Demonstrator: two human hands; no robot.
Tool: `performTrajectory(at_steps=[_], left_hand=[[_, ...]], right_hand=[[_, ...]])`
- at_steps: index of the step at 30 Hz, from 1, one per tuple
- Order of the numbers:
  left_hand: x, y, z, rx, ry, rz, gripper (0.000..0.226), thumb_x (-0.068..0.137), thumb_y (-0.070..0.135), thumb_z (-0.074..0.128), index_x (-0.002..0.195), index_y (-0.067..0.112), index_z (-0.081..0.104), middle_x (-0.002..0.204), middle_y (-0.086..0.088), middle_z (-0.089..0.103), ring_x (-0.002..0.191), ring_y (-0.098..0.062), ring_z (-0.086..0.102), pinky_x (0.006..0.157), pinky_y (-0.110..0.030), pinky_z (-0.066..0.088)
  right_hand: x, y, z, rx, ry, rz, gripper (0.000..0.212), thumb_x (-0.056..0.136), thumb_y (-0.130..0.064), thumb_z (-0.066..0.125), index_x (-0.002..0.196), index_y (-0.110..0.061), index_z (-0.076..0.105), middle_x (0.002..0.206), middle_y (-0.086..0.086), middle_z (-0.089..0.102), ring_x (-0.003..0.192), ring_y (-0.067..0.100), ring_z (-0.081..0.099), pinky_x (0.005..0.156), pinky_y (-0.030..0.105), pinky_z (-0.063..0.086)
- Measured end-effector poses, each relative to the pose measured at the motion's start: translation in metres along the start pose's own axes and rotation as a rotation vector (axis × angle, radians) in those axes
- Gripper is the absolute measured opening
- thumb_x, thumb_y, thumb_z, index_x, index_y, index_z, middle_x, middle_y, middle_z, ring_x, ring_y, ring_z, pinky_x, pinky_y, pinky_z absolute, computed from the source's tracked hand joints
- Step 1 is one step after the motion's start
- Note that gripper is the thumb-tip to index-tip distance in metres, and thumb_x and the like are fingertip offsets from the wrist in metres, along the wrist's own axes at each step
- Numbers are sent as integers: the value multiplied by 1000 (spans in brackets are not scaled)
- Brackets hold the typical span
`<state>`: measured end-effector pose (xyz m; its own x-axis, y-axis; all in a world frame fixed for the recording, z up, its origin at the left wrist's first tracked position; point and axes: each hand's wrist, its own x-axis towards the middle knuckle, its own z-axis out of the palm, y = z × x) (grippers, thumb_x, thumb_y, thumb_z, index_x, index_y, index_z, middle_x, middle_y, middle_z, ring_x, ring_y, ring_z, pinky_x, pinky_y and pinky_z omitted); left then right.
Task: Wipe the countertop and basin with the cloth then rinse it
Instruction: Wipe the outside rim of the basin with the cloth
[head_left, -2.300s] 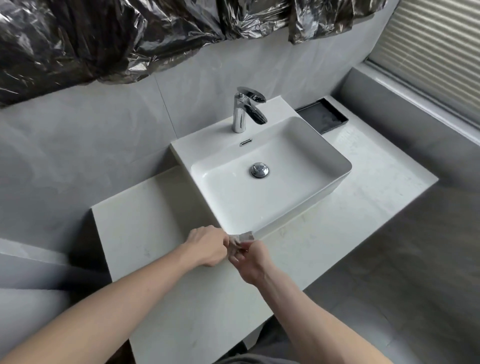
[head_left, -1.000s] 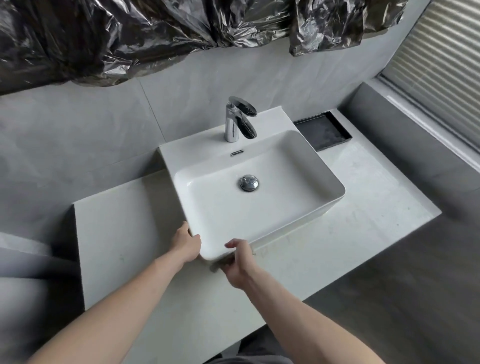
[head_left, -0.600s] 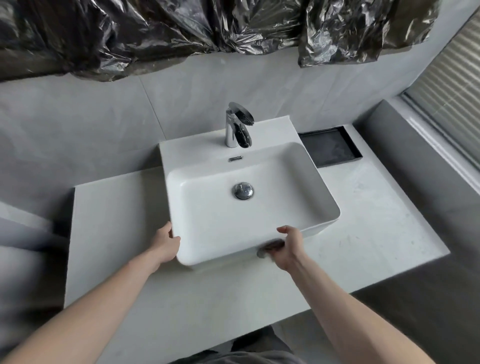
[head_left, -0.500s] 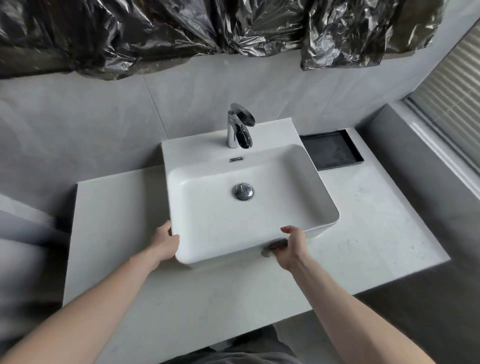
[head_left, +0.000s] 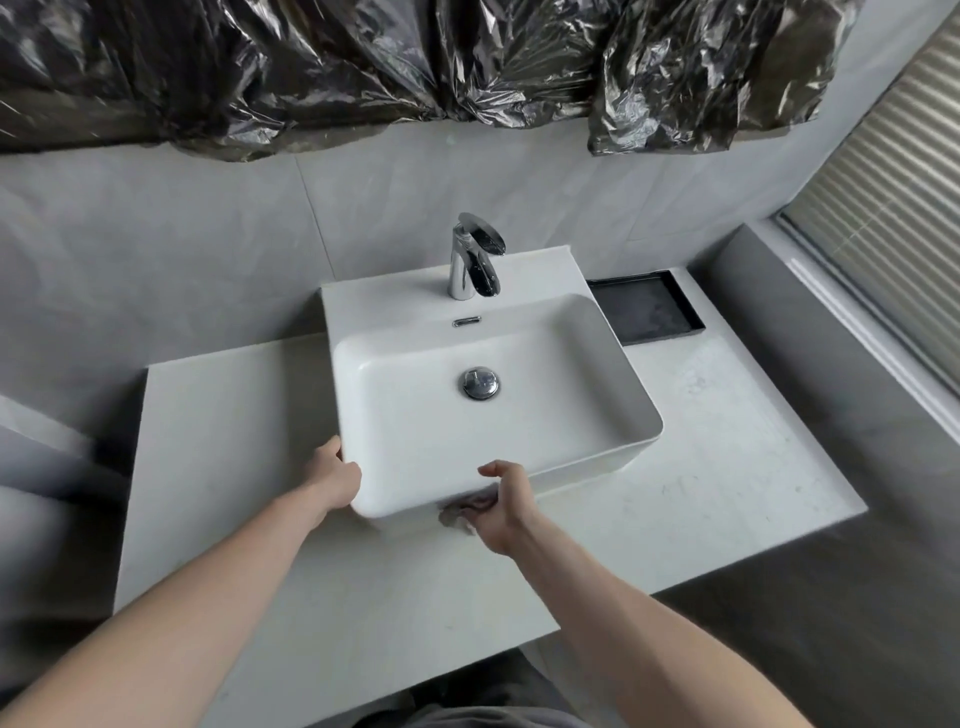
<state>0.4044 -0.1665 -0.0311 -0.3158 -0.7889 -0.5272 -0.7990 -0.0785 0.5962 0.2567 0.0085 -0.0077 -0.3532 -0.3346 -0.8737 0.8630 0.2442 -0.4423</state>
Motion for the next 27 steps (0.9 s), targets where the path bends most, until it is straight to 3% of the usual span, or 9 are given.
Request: performTrajectory(at_steps=[3, 6, 9, 13, 18, 20, 22, 25, 27], left_hand=[[-1, 1, 0, -11, 4, -7, 26, 89, 2, 45, 106, 11, 62, 98, -8, 67, 88, -29, 58, 65, -30, 41], [-1, 2, 1, -16, 7, -11, 31, 89, 2, 46, 112, 13, 64, 103, -10, 68, 88, -28, 59, 70, -29, 42], [-2, 4, 2, -18, 8, -20, 36, 89, 1, 45, 117, 14, 63, 107, -11, 68, 90, -28, 58, 73, -28, 42], [-2, 5, 5, -12, 13, -51, 43, 88, 2, 42, 122, 19, 62, 113, -10, 70, 92, -30, 60, 71, -29, 43], [-3, 7, 11, -9, 60, -88, 53, 86, 3, 40, 129, 28, 60, 115, -4, 71, 97, -29, 63, 75, -30, 48], [-4, 9, 16, -9, 95, -108, 56, 86, 3, 38, 132, 29, 58, 118, -4, 71, 96, -30, 62, 74, -30, 46], [-7, 13, 22, -2, 153, -131, 59, 88, 2, 37, 137, 30, 56, 125, -4, 69, 96, -30, 60, 73, -30, 45], [-17, 25, 34, 50, 281, -148, 59, 93, -2, 37, 145, 23, 51, 135, -10, 64, 102, -34, 57, 79, -30, 40], [-24, 33, 42, 76, 348, -174, 57, 94, -5, 39, 145, 17, 51, 134, -15, 63, 106, -38, 57, 79, -30, 37]], right_hand=[[10, -28, -32, -21, 109, -95, 12, 83, -14, 52, 78, -3, 52, 48, 8, 49, 58, 32, 49, 76, 48, 45], [13, -56, -65, 9, 186, -180, 18, 88, -14, 46, 71, -10, 45, 42, 4, 38, 34, 22, 42, 64, 43, 37], [20, -71, -79, 24, 262, -214, 12, 86, -13, 49, 76, -6, 48, 54, 9, 41, 47, 26, 42, 58, 39, 34], [59, -48, -71, -33, 234, -139, 42, 62, -17, 61, 100, -5, 49, 77, 18, 49, 50, 26, 43, 47, 31, 31], [31, -25, -31, -11, 23, 25, 27, 73, -11, 57, 95, 5, 58, 66, 21, 63, 51, 33, 54, 59, 40, 43], [33, -27, -39, -38, -18, 69, 42, 66, -12, 61, 98, 16, 62, 80, 31, 71, 59, 38, 59, 61, 38, 49], [40, -37, -55, -100, -56, 79, 83, 51, -15, 65, 122, 28, 54, 108, 45, 65, 79, 48, 61, 58, 37, 55], [60, -60, -90, -63, -62, 81, 104, 40, -19, 68, 130, 29, 47, 103, 43, 60, 84, 51, 60, 53, 38, 55], [72, -83, -115, -44, -44, 62, 97, 41, -16, 67, 126, 28, 51, 98, 41, 62, 80, 49, 60, 60, 41, 55]])
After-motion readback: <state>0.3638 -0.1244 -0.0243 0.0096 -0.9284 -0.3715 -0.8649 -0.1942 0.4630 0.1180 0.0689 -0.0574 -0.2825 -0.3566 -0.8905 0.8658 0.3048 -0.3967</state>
